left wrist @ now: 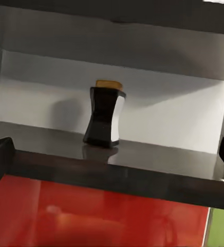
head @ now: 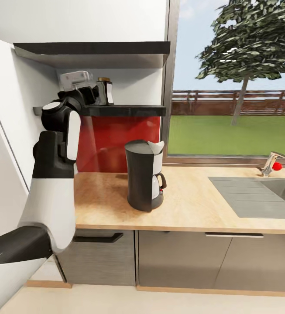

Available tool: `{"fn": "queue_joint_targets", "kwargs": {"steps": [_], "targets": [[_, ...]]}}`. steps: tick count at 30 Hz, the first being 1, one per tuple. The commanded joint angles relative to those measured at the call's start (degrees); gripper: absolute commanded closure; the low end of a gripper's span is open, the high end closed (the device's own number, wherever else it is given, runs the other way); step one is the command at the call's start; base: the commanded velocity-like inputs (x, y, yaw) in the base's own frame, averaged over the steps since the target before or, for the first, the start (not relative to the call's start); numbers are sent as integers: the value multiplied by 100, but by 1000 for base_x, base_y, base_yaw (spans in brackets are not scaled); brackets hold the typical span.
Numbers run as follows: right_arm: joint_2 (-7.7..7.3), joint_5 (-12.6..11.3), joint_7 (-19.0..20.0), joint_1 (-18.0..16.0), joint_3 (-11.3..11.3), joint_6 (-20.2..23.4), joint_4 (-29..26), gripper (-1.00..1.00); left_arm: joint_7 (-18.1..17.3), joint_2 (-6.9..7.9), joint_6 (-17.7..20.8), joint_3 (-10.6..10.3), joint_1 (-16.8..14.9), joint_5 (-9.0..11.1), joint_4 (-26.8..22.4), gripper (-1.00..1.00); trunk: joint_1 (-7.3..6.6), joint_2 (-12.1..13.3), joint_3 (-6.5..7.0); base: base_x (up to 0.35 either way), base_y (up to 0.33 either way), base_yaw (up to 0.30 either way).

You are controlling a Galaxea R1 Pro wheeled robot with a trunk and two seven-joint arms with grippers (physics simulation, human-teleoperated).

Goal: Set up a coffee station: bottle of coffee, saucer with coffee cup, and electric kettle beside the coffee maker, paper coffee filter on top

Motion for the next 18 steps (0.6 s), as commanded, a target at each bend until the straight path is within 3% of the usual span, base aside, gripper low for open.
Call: {"fn": "queue_joint_targets", "kwargs": {"steps": [1, 5, 6, 7, 11, 18], "targets": [[-10, -44, -22, -3, 37, -13, 6, -100, 15, 0, 30, 67, -167, 6, 167, -100, 3, -7, -7, 0, 0, 0], [-40, -50, -28, -3, 20, 6, 7, -100, 20, 25, 40, 155, -784, -2, 975, -100, 3, -7, -7, 0, 0, 0], [-45, -62, -23, -3, 26, 6, 7, -100, 31, 52, 41, 177, -1368, -24, 1883, -100, 3, -7, -7, 0, 0, 0], [-41, -65, -18, -3, 29, 5, 7, -100, 39, 107, 47, 185, -1625, -26, 2281, -100, 3, -7, -7, 0, 0, 0], [-5, -73, -13, -3, 32, 4, 13, -100, 58, 223, 53, 182, -2048, -20, 3122, -100, 3, -7, -7, 0, 0, 0], [18, -76, 8, -3, 29, -2, 17, -100, 38, 342, 54, 176, -2469, -32, 4278, -100, 3, -7, 7, 0, 0, 0]]}}
